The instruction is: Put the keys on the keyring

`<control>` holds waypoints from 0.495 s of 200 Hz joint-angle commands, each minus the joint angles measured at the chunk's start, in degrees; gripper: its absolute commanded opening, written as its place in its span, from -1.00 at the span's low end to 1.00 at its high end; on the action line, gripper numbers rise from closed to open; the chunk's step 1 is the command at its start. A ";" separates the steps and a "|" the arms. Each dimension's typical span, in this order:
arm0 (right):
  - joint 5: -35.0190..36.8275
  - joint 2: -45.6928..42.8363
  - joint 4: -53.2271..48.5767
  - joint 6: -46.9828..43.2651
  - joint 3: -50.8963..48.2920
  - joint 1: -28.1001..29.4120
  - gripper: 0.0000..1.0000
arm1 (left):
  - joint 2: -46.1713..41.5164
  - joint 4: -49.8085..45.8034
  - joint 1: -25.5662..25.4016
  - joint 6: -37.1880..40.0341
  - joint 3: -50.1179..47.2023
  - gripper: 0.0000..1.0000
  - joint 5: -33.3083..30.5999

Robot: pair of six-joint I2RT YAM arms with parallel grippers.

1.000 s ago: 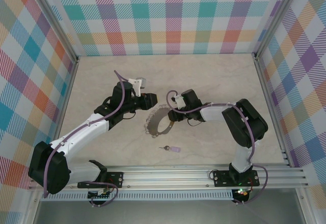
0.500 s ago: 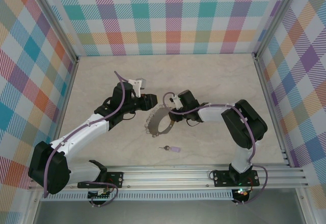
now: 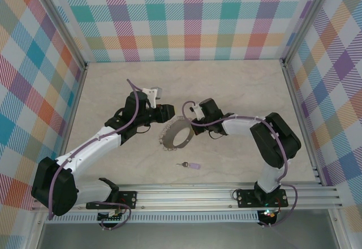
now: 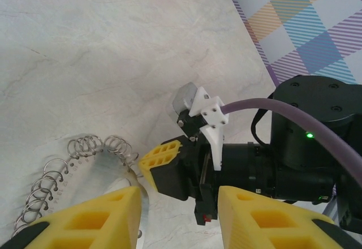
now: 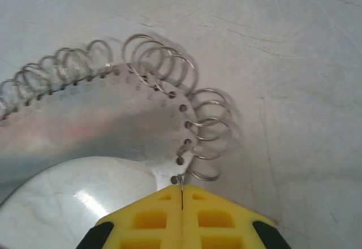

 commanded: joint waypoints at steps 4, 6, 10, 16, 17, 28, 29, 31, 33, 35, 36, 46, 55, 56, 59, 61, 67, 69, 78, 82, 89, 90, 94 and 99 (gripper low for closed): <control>-9.62 -3.02 0.56 0.15 -1.99 -0.48 -1.00 | -1.47 -0.30 -0.37 0.27 -0.61 -0.19 -0.65; -10.28 -3.10 0.75 0.29 -2.05 -0.48 -1.00 | -1.42 -0.38 -0.37 0.24 -0.60 -0.19 -0.63; -11.61 -3.16 1.07 0.43 -2.21 -0.59 -1.00 | -1.41 -0.60 -0.37 0.24 -0.56 -0.19 -0.77; -13.52 -3.02 1.60 0.69 -2.45 -0.73 -1.00 | -1.21 -1.09 -0.37 0.23 -0.39 -0.19 -1.08; -14.05 -2.94 1.76 0.87 -2.54 -0.75 -1.00 | -1.23 -1.24 -0.37 0.28 -0.35 -0.18 -1.12; -16.41 -2.43 2.49 1.84 -2.76 -0.81 -1.00 | -1.06 -2.39 -0.37 0.54 0.01 -0.14 -1.79; -16.70 -2.36 2.66 2.03 -2.77 -0.88 -1.00 | -0.99 -2.50 -0.33 0.52 0.03 -0.13 -1.87; -16.81 -2.26 2.72 2.08 -2.77 -0.89 -1.00 | -0.95 -2.69 -0.36 0.57 0.09 -0.11 -2.03; -17.13 -2.21 2.78 2.27 -2.84 -0.87 -1.00 | -0.88 -2.92 -0.37 0.58 0.17 -0.10 -2.10; -17.24 -2.08 2.93 2.51 -2.85 -0.85 -1.00 | -0.84 -3.24 -0.37 0.63 0.21 -0.08 -2.29; -17.39 -2.03 3.03 2.58 -2.90 -0.87 -1.00 | -0.83 -3.36 -0.37 0.65 0.31 -0.07 -2.38; -17.66 -1.49 4.20 3.89 -3.48 -0.90 -1.00 | -0.42 -4.72 -0.33 0.82 0.79 -0.02 -3.11; -17.58 -1.28 5.43 5.27 -4.19 -0.90 -1.00 | 0.09 -5.68 -0.37 1.19 1.22 0.02 -3.24; -17.56 -1.23 5.60 5.41 -4.32 -0.90 -1.00 | 0.12 -5.73 -0.37 1.15 1.25 0.03 -3.29; -17.51 -1.13 6.02 5.80 -4.50 -0.85 -1.00 | 0.32 -6.13 -0.37 1.11 1.39 0.05 -3.44; -17.51 -1.07 6.44 6.12 -4.65 -0.89 -1.00 | 0.50 -6.48 -0.37 1.20 1.48 0.06 -3.48; -17.42 -0.88 7.29 6.78 -5.15 -0.90 -1.00 | 1.07 -7.37 -0.37 1.28 1.96 0.13 -3.53; -17.44 -0.83 7.51 7.09 -5.28 -0.90 -1.00 | 1.23 -7.62 -0.37 1.39 2.13 0.14 -3.46; -17.30 -0.52 8.60 8.04 -5.92 -0.90 -1.00 | 2.24 -9.03 -0.37 1.59 2.76 0.19 -3.10; -17.27 -0.50 9.21 8.40 -6.28 -0.90 -1.00 | 2.67 -9.66 -0.33 1.63 2.98 0.20 -3.13; -17.11 -0.31 10.08 8.96 -6.70 -0.90 -1.00 | 3.30 -10.56 -0.37 1.58 3.36 0.21 -3.26; -17.10 -0.27 10.16 9.02 -6.71 -0.90 -1.00 | 3.39 -10.63 -0.37 1.61 3.38 0.21 -3.30; -17.07 -0.16 10.55 9.31 -6.93 -0.94 -1.00 | 3.69 -10.97 -0.36 1.49 3.50 0.21 -3.59; -16.97 -0.07 10.81 9.53 -7.13 -0.83 -1.00 | 4.04 -11.19 -0.33 1.32 3.56 0.21 -3.93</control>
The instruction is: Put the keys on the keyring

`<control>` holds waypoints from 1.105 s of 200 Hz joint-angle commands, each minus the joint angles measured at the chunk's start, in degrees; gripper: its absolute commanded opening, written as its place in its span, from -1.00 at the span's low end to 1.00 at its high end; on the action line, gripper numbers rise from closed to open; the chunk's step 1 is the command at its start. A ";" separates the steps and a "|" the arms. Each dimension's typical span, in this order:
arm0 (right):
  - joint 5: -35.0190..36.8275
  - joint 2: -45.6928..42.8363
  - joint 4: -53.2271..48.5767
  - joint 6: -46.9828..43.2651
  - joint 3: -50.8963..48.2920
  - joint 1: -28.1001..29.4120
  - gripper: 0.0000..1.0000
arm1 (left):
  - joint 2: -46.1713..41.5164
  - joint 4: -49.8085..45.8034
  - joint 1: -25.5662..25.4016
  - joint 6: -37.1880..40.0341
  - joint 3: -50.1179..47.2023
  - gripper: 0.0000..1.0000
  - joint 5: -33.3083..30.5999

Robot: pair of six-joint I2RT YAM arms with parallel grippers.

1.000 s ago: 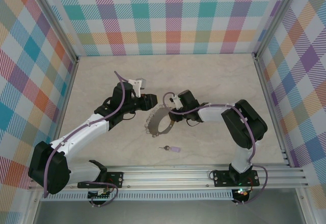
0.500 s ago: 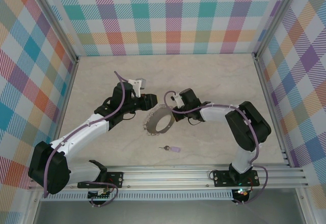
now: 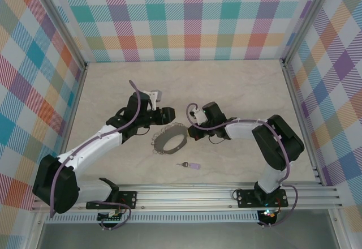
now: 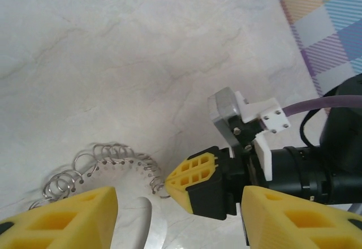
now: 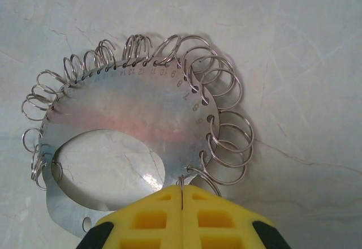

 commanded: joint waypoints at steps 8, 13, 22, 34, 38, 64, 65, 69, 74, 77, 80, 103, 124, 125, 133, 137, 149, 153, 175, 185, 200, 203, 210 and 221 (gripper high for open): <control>-1.81 1.37 5.44 3.77 -1.84 -0.20 -1.00 | 2.30 -4.54 -0.37 0.63 2.18 0.20 -1.70; -1.62 1.49 5.65 3.95 -2.01 -0.15 -1.00 | 2.43 -4.51 -0.37 0.67 2.15 0.19 -1.68; -1.52 1.51 5.99 4.10 -2.27 -0.20 -1.00 | 2.46 -4.45 -0.36 0.53 1.97 0.16 -1.74; -1.07 1.47 6.54 4.26 -2.53 -0.15 -1.00 | 2.45 -4.51 -0.36 0.55 1.96 0.07 -1.78; -0.97 1.43 6.71 4.27 -2.63 -0.20 -1.00 | 2.41 -4.56 -0.36 0.58 1.92 0.05 -1.85; -0.40 1.33 7.18 4.03 -3.05 -0.20 -1.00 | 1.78 -4.56 -0.37 0.14 1.49 0.01 -3.65; -0.37 1.30 7.22 4.02 -3.11 -0.20 -1.00 | 1.73 -4.56 -0.37 0.08 1.51 0.01 -3.66; -0.19 1.07 7.87 3.97 -3.59 -0.22 -1.00 | 1.54 -4.64 -0.37 0.05 1.44 0.00 -4.03; -0.09 0.77 8.53 4.00 -4.03 -0.20 -1.00 | 1.24 -4.80 -0.37 -0.07 1.36 0.00 -4.67; 0.08 0.48 9.06 4.12 -4.27 -0.19 -1.00 | 1.04 -4.82 -0.37 -0.07 1.40 0.00 -5.10; 0.18 0.25 9.51 4.14 -4.49 -0.17 -1.00 | 0.79 -4.90 -0.37 -0.07 1.33 -0.01 -5.41; 0.56 -2.52 10.56 4.51 -4.33 -0.20 -1.00 | -0.95 -4.95 -0.37 0.31 1.09 -0.12 -7.31; 0.86 -5.87 11.15 5.04 -3.24 -0.20 -1.00 | -2.01 -4.14 -0.37 1.73 1.01 -0.29 -6.82; 0.86 -6.23 11.27 5.16 -3.08 -0.20 -1.00 | -2.06 -4.04 -0.37 1.75 0.96 -0.30 -6.78; 1.01 -7.24 11.49 5.32 -2.60 -0.20 -1.00 | -2.63 -3.17 -0.37 2.18 0.89 -0.31 -6.02; 1.10 -7.85 11.73 5.36 -2.44 -0.20 -1.00 | -2.83 -2.78 -0.37 2.46 0.87 -0.31 -5.43; 1.47 -9.77 12.71 5.89 -1.91 -0.20 -1.00 | -3.28 -2.37 -0.37 3.15 1.40 -0.32 -4.07; 1.59 -10.45 13.03 5.99 -1.75 -0.20 -1.00 | -3.39 -2.26 -0.37 3.40 1.67 -0.33 -3.64; 2.03 -13.94 14.63 6.51 -0.84 -0.19 -1.00 | -3.82 -1.68 -0.33 4.90 3.31 -0.33 -0.70; 2.20 -15.24 14.90 6.49 -0.21 -0.20 -1.00 | -3.96 -1.45 -0.37 5.37 4.09 -0.33 0.40; 2.38 -17.36 15.33 6.22 0.50 -0.20 -1.00 | -3.96 -0.61 -0.30 5.99 5.15 -0.33 2.35; 2.45 -17.71 15.37 6.16 0.66 -0.20 -1.00 | -3.98 -0.39 -0.29 6.12 5.35 -0.33 2.61; 2.55 -18.72 15.56 6.01 1.05 -0.20 -1.00 | -3.95 0.35 -0.26 6.32 5.80 -0.33 3.68; 2.51 -20.07 15.96 6.01 1.54 -0.27 -1.00 | -3.88 1.44 -0.28 6.66 6.49 -0.33 5.51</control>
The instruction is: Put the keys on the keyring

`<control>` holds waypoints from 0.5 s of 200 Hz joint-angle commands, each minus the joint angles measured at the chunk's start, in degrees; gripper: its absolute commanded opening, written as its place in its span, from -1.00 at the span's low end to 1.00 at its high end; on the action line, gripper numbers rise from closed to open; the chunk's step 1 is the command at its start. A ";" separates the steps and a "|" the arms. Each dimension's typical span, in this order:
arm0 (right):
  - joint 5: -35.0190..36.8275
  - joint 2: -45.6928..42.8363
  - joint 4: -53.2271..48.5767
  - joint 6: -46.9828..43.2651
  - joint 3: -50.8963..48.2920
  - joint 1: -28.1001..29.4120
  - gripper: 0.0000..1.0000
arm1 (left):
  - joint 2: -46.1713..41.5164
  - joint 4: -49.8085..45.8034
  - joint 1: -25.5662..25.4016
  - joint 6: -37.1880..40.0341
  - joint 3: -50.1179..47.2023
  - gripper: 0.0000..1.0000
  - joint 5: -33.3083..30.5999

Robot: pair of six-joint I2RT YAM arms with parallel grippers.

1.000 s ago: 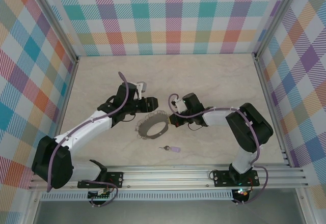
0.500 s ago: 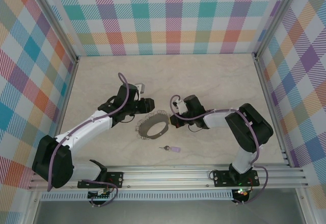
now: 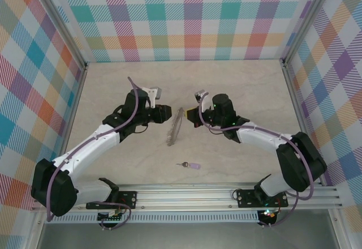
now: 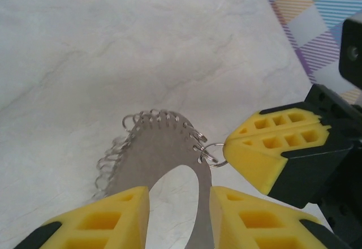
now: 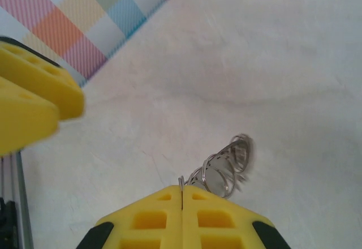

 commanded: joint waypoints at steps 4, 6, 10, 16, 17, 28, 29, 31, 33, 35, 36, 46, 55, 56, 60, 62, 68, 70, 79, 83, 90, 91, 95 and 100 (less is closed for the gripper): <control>0.03 -4.05 4.06 0.26 2.89 -0.28 -1.00 | -1.38 4.47 -0.28 2.37 3.53 -0.32 5.90; -0.02 -4.15 4.01 0.28 3.00 -0.29 -1.00 | -1.35 4.57 -0.28 2.45 3.72 -0.32 6.17; -0.21 -4.54 3.78 0.42 3.34 -0.30 -1.00 | -1.29 4.76 -0.27 2.55 3.96 -0.32 6.70; -0.60 -5.11 3.56 0.58 3.83 -0.34 -1.00 | -1.17 4.97 -0.20 2.84 4.43 -0.32 7.56; -0.64 -5.19 3.47 0.55 3.89 -0.36 -1.00 | -1.18 5.02 -0.20 2.88 4.51 -0.32 7.70; -1.41 -6.21 3.25 1.16 4.52 -0.43 -1.00 | -1.09 5.38 -0.20 3.22 5.25 -0.32 8.98; -1.58 -6.31 3.14 1.19 4.58 -0.45 -1.00 | -1.10 5.36 -0.20 3.24 5.32 -0.32 9.07; -1.74 -6.42 3.03 1.28 4.74 -0.46 -1.00 | -1.06 5.43 -0.13 3.37 5.48 -0.32 9.21; -1.91 -6.61 2.83 1.35 4.84 -0.50 -1.00 | -1.08 5.54 -0.14 3.38 5.61 -0.32 9.31; -2.13 -6.76 2.71 1.50 5.02 -0.54 -1.00 | -1.03 5.56 -0.11 3.45 5.75 -0.32 9.48; -2.24 -6.85 2.60 1.54 5.10 -0.54 -1.00 | -1.03 5.62 -0.11 3.53 5.79 -0.32 9.54; -3.19 -7.43 1.82 2.04 5.67 -0.81 -1.00 | -0.81 6.18 0.02 3.53 6.29 -0.32 10.47; -4.12 -8.04 1.87 2.79 5.79 -1.14 -1.00 | -0.68 7.03 0.30 3.40 6.57 -0.32 11.56; -4.20 -8.10 1.88 2.88 5.79 -1.19 -1.00 | -0.63 7.15 0.32 3.38 6.60 -0.32 11.72; -4.58 -8.35 1.87 3.27 5.81 -1.37 -1.00 | -0.52 7.43 0.41 3.41 6.75 -0.32 12.32; -4.82 -8.43 1.88 3.43 5.86 -1.46 -1.00 | -0.43 7.62 0.46 3.37 6.79 -0.32 12.54; -5.42 -8.79 1.88 4.02 5.87 -1.76 -1.00 | -0.18 8.12 0.59 3.23 6.99 -0.32 13.24; -5.58 -8.91 1.88 4.10 5.87 -1.89 -1.00 | -0.11 8.32 0.60 3.26 7.07 -0.32 13.50; -6.31 -9.61 2.17 5.01 5.58 -2.32 -1.00 | 0.17 9.27 0.85 3.05 7.19 -0.32 14.83; -6.54 -9.90 2.28 5.39 5.46 -2.50 -1.00 | 0.21 9.56 0.94 3.01 7.19 -0.32 15.44; -6.95 -10.54 2.58 6.15 5.20 -2.78 -1.00 | 0.24 10.21 1.10 2.92 7.32 -0.32 16.36; -7.02 -10.62 2.62 6.24 5.14 -2.85 -1.00 | 0.22 10.37 1.11 2.87 7.28 -0.32 16.49; -7.31 -10.93 2.87 6.76 4.97 -2.99 -1.00 | 0.21 10.77 1.12 2.80 7.25 -0.32 16.88; -7.77 -11.33 3.13 7.33 4.83 -3.24 -1.00 | 0.12 11.20 1.21 2.66 7.17 -0.32 17.41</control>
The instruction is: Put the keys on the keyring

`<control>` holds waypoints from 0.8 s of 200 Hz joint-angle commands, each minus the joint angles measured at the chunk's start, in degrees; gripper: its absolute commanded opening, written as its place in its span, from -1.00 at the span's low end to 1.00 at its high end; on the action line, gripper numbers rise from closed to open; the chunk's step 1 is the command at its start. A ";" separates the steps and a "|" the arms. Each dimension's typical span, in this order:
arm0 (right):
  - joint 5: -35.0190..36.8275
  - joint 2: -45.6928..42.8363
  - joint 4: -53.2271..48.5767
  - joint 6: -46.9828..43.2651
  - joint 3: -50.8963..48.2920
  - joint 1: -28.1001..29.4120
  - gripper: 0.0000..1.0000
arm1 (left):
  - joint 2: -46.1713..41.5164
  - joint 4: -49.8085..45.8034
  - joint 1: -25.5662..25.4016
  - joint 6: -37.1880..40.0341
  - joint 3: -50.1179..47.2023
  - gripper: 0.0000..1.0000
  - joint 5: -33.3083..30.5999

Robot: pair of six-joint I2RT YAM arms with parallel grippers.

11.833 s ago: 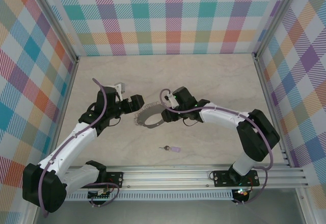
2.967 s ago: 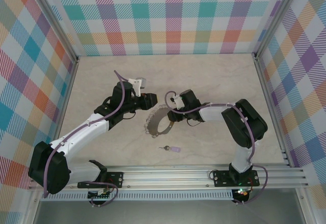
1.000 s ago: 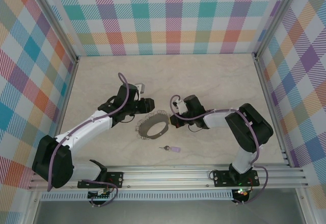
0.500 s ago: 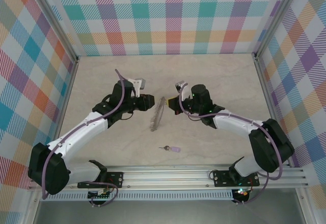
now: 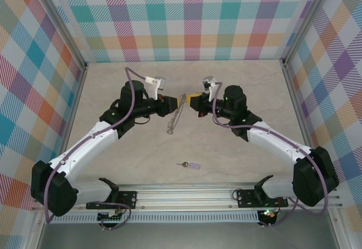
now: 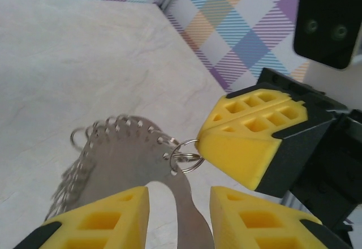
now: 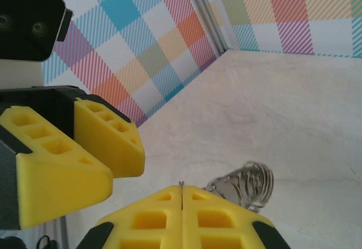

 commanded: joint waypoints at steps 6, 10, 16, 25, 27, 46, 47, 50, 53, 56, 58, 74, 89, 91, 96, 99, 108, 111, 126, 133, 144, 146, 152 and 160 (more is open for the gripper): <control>-4.40 -3.35 3.03 4.43 0.48 -1.24 -1.00 | -0.11 4.98 0.84 0.41 1.72 -0.32 5.79; -4.79 -3.65 3.20 4.77 0.32 -1.37 -1.00 | -0.26 5.30 0.92 0.29 1.71 -0.32 6.19; -5.32 -4.10 3.37 5.23 0.13 -1.50 -1.00 | -0.46 5.65 0.93 0.16 1.76 -0.31 6.69; -6.07 -4.67 3.41 5.78 -0.06 -1.63 -1.00 | -0.72 6.02 0.93 0.14 1.66 -0.31 7.51; -6.28 -4.79 3.46 5.86 -0.12 -1.62 -1.00 | -0.82 6.00 0.93 0.14 1.65 -0.31 7.73; -7.29 -5.89 4.01 6.90 -0.63 -1.75 -1.00 | -1.26 6.46 0.93 0.09 1.36 -0.30 8.47; -7.27 -5.92 3.98 6.90 -0.65 -1.73 -1.00 | -1.26 6.49 0.93 0.12 1.36 -0.30 8.52; -7.41 -6.07 4.06 7.08 -0.66 -1.71 -1.00 | -1.26 6.64 0.93 0.06 1.29 -0.30 8.56; -7.52 -6.23 4.15 7.21 -0.75 -1.73 -1.00 | -1.26 6.72 0.95 0.07 1.27 -0.29 8.69; -7.55 -6.31 4.32 7.30 -0.84 -1.77 -1.00 | -1.22 6.88 1.00 -0.09 1.21 -0.29 8.78; -7.59 -6.41 4.37 7.37 -0.87 -1.79 -1.00 | -1.19 7.09 0.94 -0.16 1.19 -0.29 8.86; -7.95 -6.68 4.63 7.97 -0.97 -1.79 -1.00 | -1.12 9.12 0.98 -1.11 0.68 -0.28 9.88; -8.25 -6.73 4.68 8.25 -0.89 -1.79 -1.00 | -0.82 10.70 0.95 -1.81 0.48 -0.27 10.65; -8.23 -6.73 4.64 8.28 -0.86 -1.79 -1.00 | -0.69 10.84 0.95 -1.89 0.48 -0.27 10.71; -8.32 -6.70 4.56 8.30 -0.85 -1.77 -1.00 | -0.62 11.15 0.93 -2.06 0.43 -0.26 10.83; -8.34 -6.71 4.53 8.30 -0.77 -1.82 -1.00 | -0.50 11.37 0.96 -2.15 0.45 -0.26 10.87; -8.35 -6.65 4.49 8.30 -0.68 -1.81 -1.00 | -0.33 11.90 0.93 -2.39 0.40 -0.26 11.26; -8.31 -6.64 4.48 8.34 -0.67 -1.85 -1.00 | -0.28 12.07 0.94 -2.61 0.36 -0.26 11.41; -8.42 -6.55 4.73 8.55 -0.67 -1.79 -1.00 | 0.13 12.90 0.93 -3.05 0.30 -0.25 12.22; -8.53 -6.41 4.95 8.73 -0.63 -1.84 -1.00 | 0.47 13.02 0.93 -3.21 0.30 -0.25 12.58; -8.52 -6.29 5.42 9.04 -0.83 -1.84 -1.00 | 0.80 13.19 0.93 -3.33 0.22 -0.24 12.95; -8.54 -6.29 5.46 9.07 -0.84 -1.80 -1.00 | 0.88 13.19 0.93 -3.37 0.15 -0.24 12.89; -8.54 -6.28 5.59 9.05 -0.85 -1.87 -1.00 | 0.94 13.19 0.93 -3.35 0.08 -0.24 12.91; -8.42 -6.21 5.70 9.09 -0.85 -1.87 -1.00 | 1.15 13.27 0.93 -3.34 0.02 -0.24 12.96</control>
